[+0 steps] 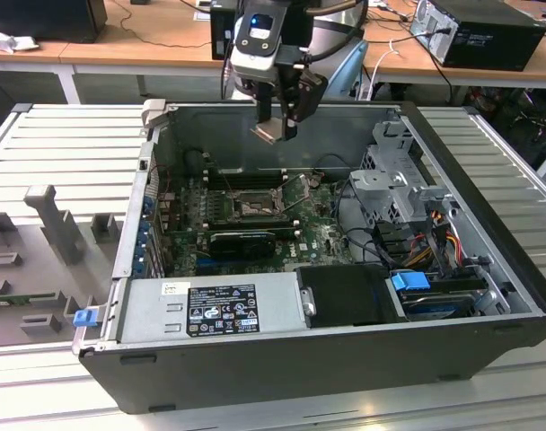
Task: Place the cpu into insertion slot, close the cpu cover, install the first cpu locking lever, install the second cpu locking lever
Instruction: 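Place the cpu into insertion slot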
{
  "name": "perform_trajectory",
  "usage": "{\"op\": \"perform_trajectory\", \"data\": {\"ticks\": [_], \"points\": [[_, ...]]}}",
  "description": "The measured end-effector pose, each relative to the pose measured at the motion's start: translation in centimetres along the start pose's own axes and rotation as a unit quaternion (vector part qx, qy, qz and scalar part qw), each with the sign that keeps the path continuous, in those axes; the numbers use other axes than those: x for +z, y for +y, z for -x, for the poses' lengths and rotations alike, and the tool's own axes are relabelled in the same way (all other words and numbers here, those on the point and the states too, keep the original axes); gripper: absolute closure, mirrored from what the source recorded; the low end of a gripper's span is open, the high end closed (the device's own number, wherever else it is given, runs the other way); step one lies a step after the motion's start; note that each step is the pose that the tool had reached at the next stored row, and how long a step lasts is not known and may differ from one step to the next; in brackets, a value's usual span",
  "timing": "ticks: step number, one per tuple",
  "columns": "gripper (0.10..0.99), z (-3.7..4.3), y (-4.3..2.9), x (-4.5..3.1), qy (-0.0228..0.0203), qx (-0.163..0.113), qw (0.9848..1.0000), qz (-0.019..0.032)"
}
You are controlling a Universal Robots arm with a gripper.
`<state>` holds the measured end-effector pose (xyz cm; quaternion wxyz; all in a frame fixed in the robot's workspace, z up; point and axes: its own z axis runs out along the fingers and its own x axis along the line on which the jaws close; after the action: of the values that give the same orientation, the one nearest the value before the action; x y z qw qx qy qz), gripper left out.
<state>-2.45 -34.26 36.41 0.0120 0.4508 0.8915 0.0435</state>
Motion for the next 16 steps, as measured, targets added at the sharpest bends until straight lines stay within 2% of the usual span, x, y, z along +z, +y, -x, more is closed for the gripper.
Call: {"op": "perform_trajectory", "data": {"ticks": [2,6,16], "points": [[0.561,-0.01,-0.02,0.04,-0.0018,0.020,0.9998,0.0003],[0.561,-0.20,-0.27,0.06,-0.0023,0.026,0.9997,0.0004],[0.561,-0.22,-0.31,0.18,-0.0035,0.039,0.9992,0.0007]]}}
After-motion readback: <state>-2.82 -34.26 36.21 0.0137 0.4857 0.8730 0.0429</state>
